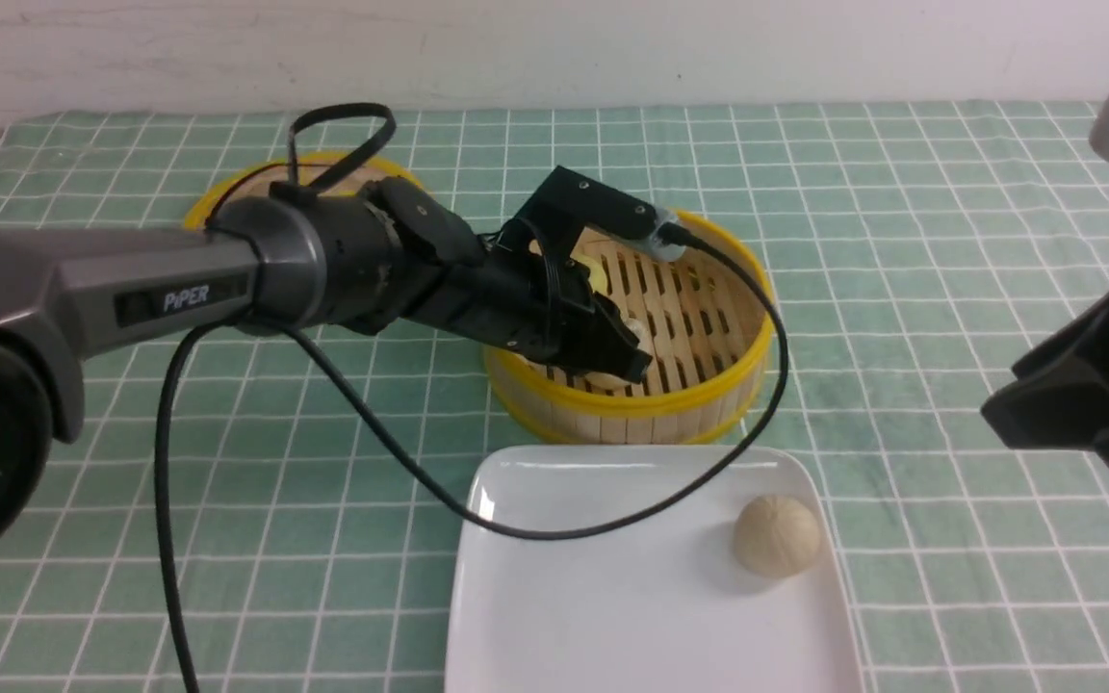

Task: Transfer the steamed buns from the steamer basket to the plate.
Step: Use the left arm to grab the steamed stuffed bun that is closest to it, then use the left arm to put the steamed stuffed bun into the plate

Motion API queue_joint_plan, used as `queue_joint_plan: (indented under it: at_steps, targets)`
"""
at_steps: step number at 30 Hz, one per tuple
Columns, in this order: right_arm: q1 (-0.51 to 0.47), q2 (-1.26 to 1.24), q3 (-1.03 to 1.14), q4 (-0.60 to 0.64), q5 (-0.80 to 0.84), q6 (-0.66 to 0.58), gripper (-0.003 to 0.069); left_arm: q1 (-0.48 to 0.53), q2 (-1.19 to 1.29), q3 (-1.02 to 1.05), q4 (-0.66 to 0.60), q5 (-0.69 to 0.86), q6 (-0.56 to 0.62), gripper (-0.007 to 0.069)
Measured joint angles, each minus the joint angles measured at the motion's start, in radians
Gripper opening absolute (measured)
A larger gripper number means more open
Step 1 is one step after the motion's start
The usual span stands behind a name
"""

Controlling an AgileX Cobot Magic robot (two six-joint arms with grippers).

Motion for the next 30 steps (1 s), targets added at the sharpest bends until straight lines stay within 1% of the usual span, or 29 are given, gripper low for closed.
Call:
queue_joint_plan:
  at_steps: [5,9,11,14,15,16,17,20,21,22,23,25,26,30]
  targets:
    - [0.000,0.000,0.000,0.000,0.009,0.000,0.0274,0.000,-0.083,0.002,0.010,0.020,-0.018,0.0027]
    - [0.000,0.000,0.000,-0.001,0.009,0.000,0.0274,0.000,-0.233,0.002,0.022,0.052,-0.032,0.0027]
    - [0.000,0.000,0.000,-0.005,0.009,0.000,0.0274,0.000,-0.312,0.002,0.054,0.072,-0.066,0.0027]
    - [0.000,0.000,0.000,-0.012,0.009,0.000,0.0274,0.000,-0.424,0.002,0.187,0.129,-0.167,0.0027]
    - [0.000,0.000,0.000,-0.014,0.009,0.000,0.0274,0.000,-0.474,0.002,0.283,0.180,-0.246,0.0027]
    - [0.000,0.000,0.000,-0.015,0.009,0.000,0.0274,0.000,-0.487,0.002,0.298,0.187,-0.272,0.0027]
    - [0.000,0.000,0.000,-0.016,0.010,0.000,0.0274,0.000,-0.525,0.002,0.408,0.233,-0.356,0.0027]
    - [0.000,0.000,0.000,-0.016,0.010,0.000,0.0274,0.000,-0.603,0.002,0.609,0.360,-0.565,0.0027]
    - [0.000,0.000,0.000,-0.016,0.010,0.000,0.0274,0.000,-0.622,0.002,0.658,0.400,-0.620,0.0027]
    - [0.000,0.000,0.000,-0.016,0.010,0.000,0.0274,0.000,-0.626,0.002,0.666,0.408,-0.637,0.0027]
    - [0.000,0.000,0.000,-0.016,0.010,0.000,0.0274,0.000,-0.644,0.002,0.703,0.459,-0.670,0.0027]
    - [0.000,0.000,0.000,-0.016,0.010,0.000,0.0274,0.000,-0.653,0.004,0.693,0.522,-0.670,0.0027]
    - [0.000,0.000,0.000,-0.015,0.010,0.000,0.0274,0.000,-0.654,0.013,0.666,0.541,-0.654,0.0027]
    - [0.000,0.000,0.000,-0.015,0.010,0.000,0.0274,0.000,-0.625,0.095,0.485,0.555,-0.524,0.0027]
